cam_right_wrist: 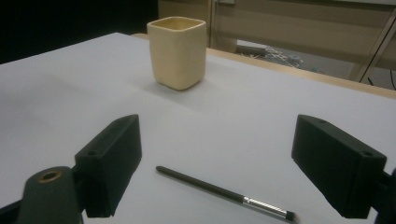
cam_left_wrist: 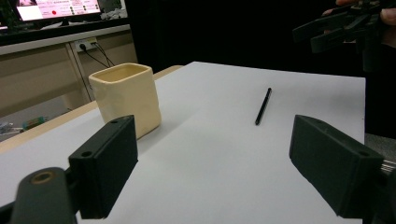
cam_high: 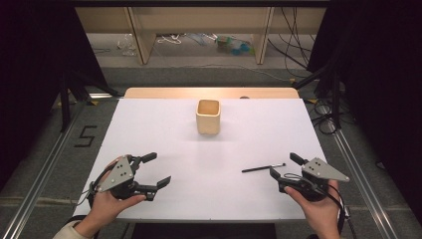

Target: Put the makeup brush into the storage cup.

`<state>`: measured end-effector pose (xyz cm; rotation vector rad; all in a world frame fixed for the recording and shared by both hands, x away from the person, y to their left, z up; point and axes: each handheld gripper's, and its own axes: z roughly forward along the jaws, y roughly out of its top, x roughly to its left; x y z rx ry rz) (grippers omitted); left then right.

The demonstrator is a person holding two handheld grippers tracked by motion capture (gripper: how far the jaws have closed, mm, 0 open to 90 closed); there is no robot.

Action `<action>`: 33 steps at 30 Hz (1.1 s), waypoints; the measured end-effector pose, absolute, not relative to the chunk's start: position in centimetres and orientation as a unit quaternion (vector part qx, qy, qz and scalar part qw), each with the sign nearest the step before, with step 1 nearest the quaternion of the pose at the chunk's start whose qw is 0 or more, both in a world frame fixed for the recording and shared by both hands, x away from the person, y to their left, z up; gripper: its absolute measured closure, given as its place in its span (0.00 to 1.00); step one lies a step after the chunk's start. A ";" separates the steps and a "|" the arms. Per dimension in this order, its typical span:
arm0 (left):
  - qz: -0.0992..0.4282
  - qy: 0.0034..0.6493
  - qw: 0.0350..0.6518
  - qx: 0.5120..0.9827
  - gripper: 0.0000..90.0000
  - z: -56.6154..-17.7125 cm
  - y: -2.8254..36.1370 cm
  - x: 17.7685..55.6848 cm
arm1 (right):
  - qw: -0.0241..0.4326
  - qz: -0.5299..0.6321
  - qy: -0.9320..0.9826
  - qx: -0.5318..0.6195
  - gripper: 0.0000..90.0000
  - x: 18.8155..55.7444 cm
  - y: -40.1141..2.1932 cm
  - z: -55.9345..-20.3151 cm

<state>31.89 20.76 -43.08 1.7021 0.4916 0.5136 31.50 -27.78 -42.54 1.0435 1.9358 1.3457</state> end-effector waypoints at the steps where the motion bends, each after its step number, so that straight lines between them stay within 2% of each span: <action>1: 0.222 0.212 0.604 0.735 0.17 -43.1 20.8 31.9 | 0.278 0.501 0.721 0.389 0.19 31.5 -27.8 -42.5; 13: 0.219 0.208 0.603 0.738 0.17 -43.1 20.7 31.7 | 0.280 0.481 0.717 0.420 0.21 33.1 -26.5 -42.1; 20: 0.212 0.207 0.601 0.742 0.17 -43.1 20.6 31.7 | 0.275 0.412 0.736 0.462 0.23 35.3 -25.1 -41.5; 23: 0.210 0.207 0.601 0.743 0.17 -43.1 20.6 31.7 | 0.249 0.373 0.738 0.504 0.25 36.9 -23.9 -41.8; 28: 0.209 0.207 0.601 0.743 0.17 -43.2 20.5 31.7 | 0.230 0.326 0.750 0.527 0.25 38.3 -23.4 -41.9; 33: 0.209 0.205 0.599 0.745 0.17 -43.1 20.5 31.7 | 0.157 0.229 0.743 0.608 0.25 39.8 -22.8 -41.9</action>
